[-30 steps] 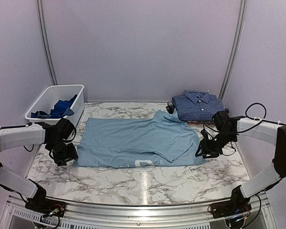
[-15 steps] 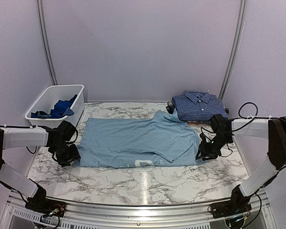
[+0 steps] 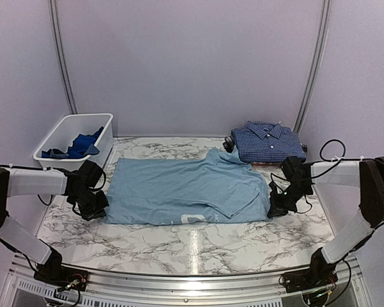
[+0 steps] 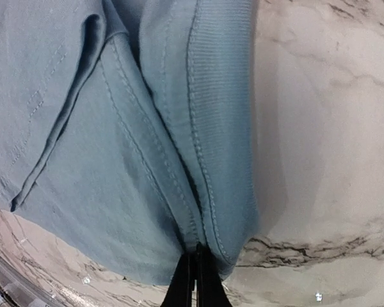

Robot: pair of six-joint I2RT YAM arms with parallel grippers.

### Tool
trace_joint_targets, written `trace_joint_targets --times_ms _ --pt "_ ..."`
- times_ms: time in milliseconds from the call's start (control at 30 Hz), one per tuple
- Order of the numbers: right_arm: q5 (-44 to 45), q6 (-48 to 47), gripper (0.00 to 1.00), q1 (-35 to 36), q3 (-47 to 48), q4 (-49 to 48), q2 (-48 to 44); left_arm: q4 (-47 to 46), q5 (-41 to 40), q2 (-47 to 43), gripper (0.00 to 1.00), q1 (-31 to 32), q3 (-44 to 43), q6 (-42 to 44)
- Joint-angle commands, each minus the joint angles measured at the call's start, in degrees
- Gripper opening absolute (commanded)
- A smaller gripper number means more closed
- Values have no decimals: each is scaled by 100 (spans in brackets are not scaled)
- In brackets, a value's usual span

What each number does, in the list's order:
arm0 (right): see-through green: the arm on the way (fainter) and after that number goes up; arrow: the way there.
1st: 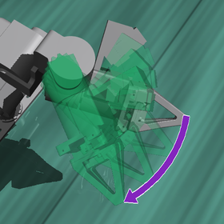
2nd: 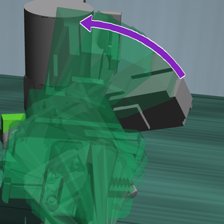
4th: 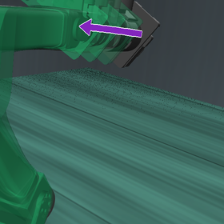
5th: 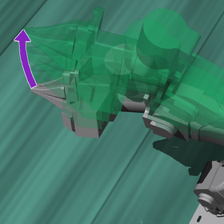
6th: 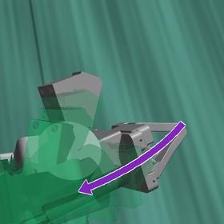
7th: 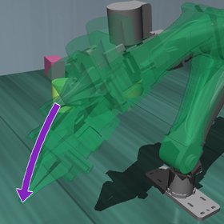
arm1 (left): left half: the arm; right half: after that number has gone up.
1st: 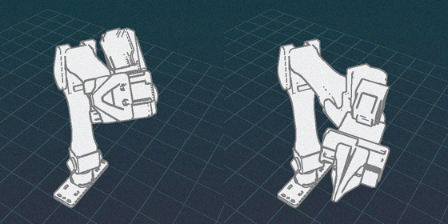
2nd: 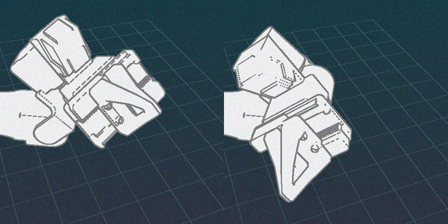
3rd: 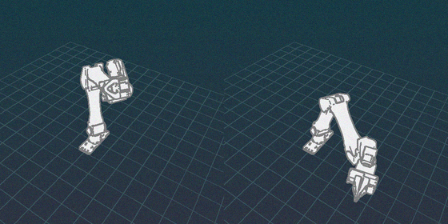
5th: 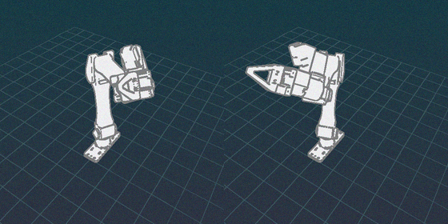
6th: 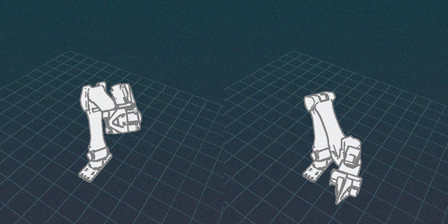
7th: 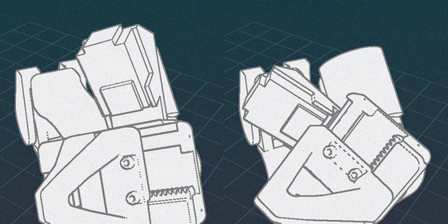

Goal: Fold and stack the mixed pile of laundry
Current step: Move the 1/3-folded T-shirt to the center of the board.

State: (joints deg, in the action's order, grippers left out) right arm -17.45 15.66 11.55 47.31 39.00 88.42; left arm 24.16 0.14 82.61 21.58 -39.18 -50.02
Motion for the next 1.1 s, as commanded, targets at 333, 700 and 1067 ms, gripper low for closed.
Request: trace_joint_targets --times_ms 333,700,1067 --pt "384 679 0 -38 -731 469 -1151 1052 13 -457 0 -11 423 -412" --pt "224 66 42 -43 -6 459 -1064 1060 12 -263 0 -13 209 -282" --pt "310 -138 43 -40 132 -29 -76 1049 -177 -175 0 -13 174 -211"
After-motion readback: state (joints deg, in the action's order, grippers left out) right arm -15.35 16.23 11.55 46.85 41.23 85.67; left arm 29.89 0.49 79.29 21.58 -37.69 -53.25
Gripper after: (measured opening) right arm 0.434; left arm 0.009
